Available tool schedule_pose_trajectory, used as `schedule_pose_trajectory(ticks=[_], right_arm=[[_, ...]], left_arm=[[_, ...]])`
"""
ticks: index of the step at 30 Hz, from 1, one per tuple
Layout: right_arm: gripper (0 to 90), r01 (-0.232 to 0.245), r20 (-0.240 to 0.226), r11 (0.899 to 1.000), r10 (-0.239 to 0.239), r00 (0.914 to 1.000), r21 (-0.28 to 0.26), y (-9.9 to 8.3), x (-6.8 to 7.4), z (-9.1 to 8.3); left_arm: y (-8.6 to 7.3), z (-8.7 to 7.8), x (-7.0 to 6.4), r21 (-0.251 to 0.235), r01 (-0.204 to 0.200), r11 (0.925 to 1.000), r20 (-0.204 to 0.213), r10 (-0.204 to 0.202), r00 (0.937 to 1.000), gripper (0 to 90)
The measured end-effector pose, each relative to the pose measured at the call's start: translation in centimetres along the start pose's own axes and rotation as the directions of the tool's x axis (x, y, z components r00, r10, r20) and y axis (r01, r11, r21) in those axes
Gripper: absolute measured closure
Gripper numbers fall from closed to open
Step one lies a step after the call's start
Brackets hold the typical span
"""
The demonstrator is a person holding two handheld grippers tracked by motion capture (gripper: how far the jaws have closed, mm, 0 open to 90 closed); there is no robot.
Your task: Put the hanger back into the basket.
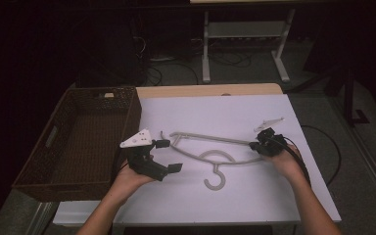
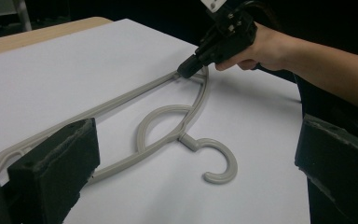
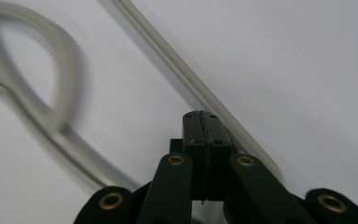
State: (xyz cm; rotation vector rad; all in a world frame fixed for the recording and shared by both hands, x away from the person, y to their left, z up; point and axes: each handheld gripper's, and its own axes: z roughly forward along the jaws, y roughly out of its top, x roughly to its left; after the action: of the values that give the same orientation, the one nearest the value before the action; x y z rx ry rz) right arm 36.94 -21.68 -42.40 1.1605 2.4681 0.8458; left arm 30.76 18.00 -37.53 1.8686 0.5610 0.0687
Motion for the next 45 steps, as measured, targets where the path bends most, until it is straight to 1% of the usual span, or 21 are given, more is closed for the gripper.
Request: schedule_pose_trajectory(ticks=[3,7,10,16,20,23,26,27,28,30,31,32,33,35,36,40,41,42,43,44,45], right_arm=[[89.4,0.031,-0.063,0.999,-0.033,0.9975,-0.029,1.1,1.9,0.3],[89.5,0.079,-0.152,0.995,-0.088,0.9844,-0.066,2.9,4.6,1.7],[89.4,0.105,-0.195,0.992,-0.118,0.9737,-0.075,4.1,6.3,2.9],[89.4,0.14,-0.24,0.987,-0.156,0.958,-0.085,6.2,9.0,4.8],[89.4,0.15,-0.251,0.984,-0.169,0.953,-0.096,7.2,10.0,5.8],[89.4,0.14,-0.259,0.987,-0.157,0.9529,-0.084,7.7,10.4,6.8],[89.5,0.153,-0.272,0.986,-0.167,0.9477,-0.07,7.9,10.9,7.6],[89.4,0.162,-0.277,0.985,-0.173,0.9451,-0.061,7.9,11.1,7.8],[89.5,0.186,-0.26,0.981,-0.195,0.9459,-0.059,7.9,11.2,7.9],[89.4,0.185,-0.273,0.981,-0.194,0.9423,-0.057,7.8,11.2,8.0],[89.5,0.167,-0.29,0.984,-0.176,0.9407,-0.053,7.7,11.4,7.8],[89.5,0.174,-0.296,0.983,-0.181,0.9379,-0.052,7.7,11.5,7.8],[89.5,0.203,-0.297,0.978,-0.21,0.9315,-0.052,7.5,11.5,7.8],[89.5,0.232,-0.308,0.971,-0.236,0.9216,-0.049,7.3,12.1,7.4],[89.4,0.26,-0.315,0.964,-0.265,0.9115,-0.056,7.1,12.3,7.3],[89.5,0.295,-0.358,0.954,-0.295,0.8861,-0.055,6.0,13.4,6.6],[89.4,0.303,-0.369,0.952,-0.297,0.8806,-0.042,5.7,13.8,6.4],[89.4,0.324,-0.377,0.945,-0.318,0.87,-0.049,5.3,14.1,6.3],[89.4,0.331,-0.383,0.942,-0.325,0.8647,-0.053,5.0,14.3,6.0],[89.4,0.346,-0.39,0.937,-0.339,0.8562,-0.054,4.7,14.6,5.7],[89.4,0.356,-0.393,0.933,-0.347,0.8516,-0.053,4.5,14.8,5.5]], left_arm=[[0.0,0.0,0.0,0.001,0.0,1.0,-0.002,0.0,1.0,0.0],[-0.1,0.1,0.1,0.004,0.001,1.0,-0.004,-0.001,1.0,0.0],[-0.1,0.1,0.1,0.006,0.002,1.0,-0.003,-0.002,1.0,0.0],[-0.1,-0.1,0.2,-0.001,0.004,1.0,-0.002,-0.004,1.0,0.0],[-0.1,0.0,0.2,0.001,0.005,1.0,-0.002,-0.005,1.0,0.0],[-0.1,-0.1,0.2,0.001,0.002,1.0,-0.001,-0.002,1.0,0.0],[-0.1,-0.2,0.2,-0.004,0.004,1.0,-0.001,-0.004,1.0,0.0],[-0.1,-0.2,0.2,-0.004,0.004,1.0,-0.002,-0.004,1.0,0.0],[-0.1,-0.2,0.3,-0.001,0.003,1.0,-0.003,-0.003,1.0,0.0],[-0.1,-0.2,0.2,-0.003,0.006,1.0,-0.003,-0.006,1.0,0.0],[-0.1,-0.2,0.2,-0.003,0.005,1.0,-0.002,-0.005,1.0,0.0],[-0.1,-0.2,0.2,-0.003,0.005,1.0,-0.002,-0.005,1.0,0.0],[-0.1,-0.2,0.2,-0.003,0.005,1.0,-0.001,-0.005,1.0,0.0],[-0.1,-0.1,0.2,-0.002,0.003,1.0,0.0,-0.003,1.0,0.0],[-0.1,-0.1,0.1,-0.003,0.005,1.0,0.0,-0.005,1.0,0.0],[-0.1,-0.1,0.1,0.001,0.003,1.0,0.0,-0.003,1.0,0.0],[-0.1,-0.1,0.1,-0.003,0.005,1.0,0.0,-0.005,1.0,0.0],[-0.1,-0.1,0.1,-0.002,0.003,1.0,0.0,-0.003,1.0,0.0],[-0.1,-0.2,0.1,-0.002,0.002,1.0,-0.001,-0.002,1.0,0.0],[-0.1,-0.2,0.1,-0.001,0.001,1.0,-0.001,-0.001,1.0,0.0],[-0.1,-0.2,0.1,-0.001,0.002,1.0,-0.001,-0.002,1.0,0.0]])
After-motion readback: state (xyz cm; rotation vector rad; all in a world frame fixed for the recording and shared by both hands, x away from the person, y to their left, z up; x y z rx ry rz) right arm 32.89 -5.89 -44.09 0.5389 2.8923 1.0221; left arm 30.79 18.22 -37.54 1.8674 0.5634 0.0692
